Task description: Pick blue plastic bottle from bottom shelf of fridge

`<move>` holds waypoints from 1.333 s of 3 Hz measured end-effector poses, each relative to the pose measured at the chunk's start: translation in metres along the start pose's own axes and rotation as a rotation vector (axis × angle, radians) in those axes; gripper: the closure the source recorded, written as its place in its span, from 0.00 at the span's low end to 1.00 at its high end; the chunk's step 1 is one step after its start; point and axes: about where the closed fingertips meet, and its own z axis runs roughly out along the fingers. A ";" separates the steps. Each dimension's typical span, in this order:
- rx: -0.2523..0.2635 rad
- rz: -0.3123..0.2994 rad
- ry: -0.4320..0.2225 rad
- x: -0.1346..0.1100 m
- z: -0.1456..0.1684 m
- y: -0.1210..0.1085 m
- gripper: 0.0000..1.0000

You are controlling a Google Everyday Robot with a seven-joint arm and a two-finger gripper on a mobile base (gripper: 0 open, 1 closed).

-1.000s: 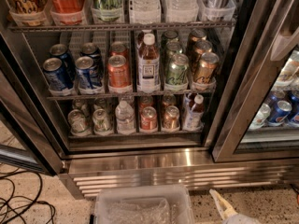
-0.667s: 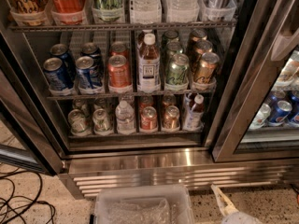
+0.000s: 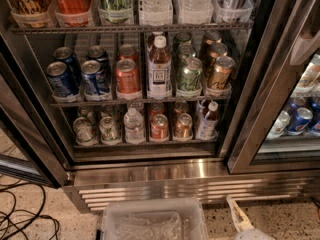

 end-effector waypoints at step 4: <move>0.757 -0.230 -0.286 -0.067 -0.055 -0.140 0.00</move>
Offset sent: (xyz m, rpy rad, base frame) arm 0.0767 -0.0450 0.0781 0.3028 -0.9039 -0.3932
